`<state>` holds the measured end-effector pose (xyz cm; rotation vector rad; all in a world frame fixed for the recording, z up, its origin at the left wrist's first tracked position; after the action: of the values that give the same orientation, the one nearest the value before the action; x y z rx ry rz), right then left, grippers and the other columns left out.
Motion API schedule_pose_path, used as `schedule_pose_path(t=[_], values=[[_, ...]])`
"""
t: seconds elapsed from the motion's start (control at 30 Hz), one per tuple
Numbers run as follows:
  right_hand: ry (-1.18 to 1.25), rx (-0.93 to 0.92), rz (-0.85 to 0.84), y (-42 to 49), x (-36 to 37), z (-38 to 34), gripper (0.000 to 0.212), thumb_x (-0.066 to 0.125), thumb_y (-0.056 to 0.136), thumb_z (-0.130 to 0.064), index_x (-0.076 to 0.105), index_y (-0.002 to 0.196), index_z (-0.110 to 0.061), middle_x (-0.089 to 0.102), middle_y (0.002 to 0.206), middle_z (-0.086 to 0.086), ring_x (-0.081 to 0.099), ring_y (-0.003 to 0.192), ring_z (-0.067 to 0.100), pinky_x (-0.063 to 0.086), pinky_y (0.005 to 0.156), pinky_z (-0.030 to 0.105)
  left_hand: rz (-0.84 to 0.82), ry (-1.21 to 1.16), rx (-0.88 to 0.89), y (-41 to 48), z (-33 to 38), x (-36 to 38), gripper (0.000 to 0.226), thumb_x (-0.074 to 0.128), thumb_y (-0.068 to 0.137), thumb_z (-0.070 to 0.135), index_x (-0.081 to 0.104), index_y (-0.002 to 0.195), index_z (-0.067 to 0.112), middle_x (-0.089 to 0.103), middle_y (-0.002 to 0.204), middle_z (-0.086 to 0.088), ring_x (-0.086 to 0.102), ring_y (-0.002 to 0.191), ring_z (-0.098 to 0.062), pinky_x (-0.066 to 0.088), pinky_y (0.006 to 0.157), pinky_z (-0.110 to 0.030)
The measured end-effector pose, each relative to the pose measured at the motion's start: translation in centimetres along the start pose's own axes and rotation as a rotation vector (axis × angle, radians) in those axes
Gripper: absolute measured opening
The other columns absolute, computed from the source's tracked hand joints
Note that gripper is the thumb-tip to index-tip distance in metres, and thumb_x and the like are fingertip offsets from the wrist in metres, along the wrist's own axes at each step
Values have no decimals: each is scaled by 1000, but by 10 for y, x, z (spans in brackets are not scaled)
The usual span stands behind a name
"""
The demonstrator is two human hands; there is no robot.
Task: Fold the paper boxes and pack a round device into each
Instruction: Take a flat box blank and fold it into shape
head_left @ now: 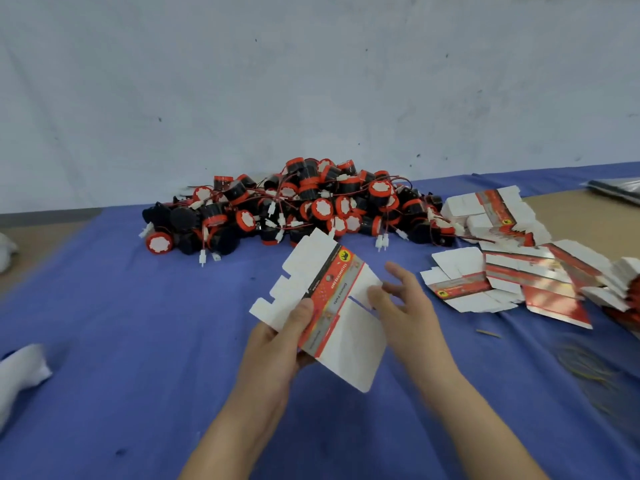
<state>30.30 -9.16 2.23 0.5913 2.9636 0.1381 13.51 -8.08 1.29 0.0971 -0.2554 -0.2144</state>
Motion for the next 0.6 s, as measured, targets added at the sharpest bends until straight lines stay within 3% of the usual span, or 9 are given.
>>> schedule_pose_path(t=[0.1,0.17,0.27,0.4,0.5,0.6], values=[[-172,-132,-8,-3,9,-1,41,50,102,-39,42,141,-48,49,132,-25,53,113,-10,42,78,11,-43,92,5,-3,-1,-5,20,58,97,36,72,106,47,75,110,6,72,103,-15,58,79,-27],[-242,-196,-44,-6,17,-2,47,49,100,-44,39,146,-45,46,131,-30,44,113,-22,37,84,8,-98,140,16,-6,-1,-6,22,55,99,35,70,108,49,74,111,11,71,104,-11,57,81,-23],[-182,-174,-108,-11,27,-2,51,53,95,-56,39,144,-49,47,132,-31,40,110,-28,37,82,7,-126,149,37,-9,3,-6,26,56,87,41,68,107,52,74,109,14,71,101,-7,56,74,-16],[-38,-165,-217,-20,38,-9,48,56,77,-76,46,123,-64,57,124,-29,56,111,-11,48,83,18,-172,157,79,-12,6,-2,29,59,78,43,68,105,51,74,104,12,71,97,-7,53,73,-13],[41,-171,-281,-23,42,-14,31,62,71,-75,52,100,-70,65,110,-28,62,101,-10,52,72,11,-190,161,94,-15,7,-1,31,58,73,49,67,102,55,74,99,14,70,92,-3,53,71,-12],[54,-178,-306,-22,42,-14,30,65,68,-74,52,96,-73,66,106,-32,63,98,-13,46,70,2,-193,152,94,-17,8,1,31,59,72,57,65,102,60,73,102,19,69,97,-1,56,75,-19]])
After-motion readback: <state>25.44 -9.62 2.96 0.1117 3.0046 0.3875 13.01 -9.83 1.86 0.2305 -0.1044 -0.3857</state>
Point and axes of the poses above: each hand's wrist, its own y-axis towards the middle knuckle, its own x-axis out of the palm, z = x × y, the point moved 2 cm from there along y, towards the middle knuckle
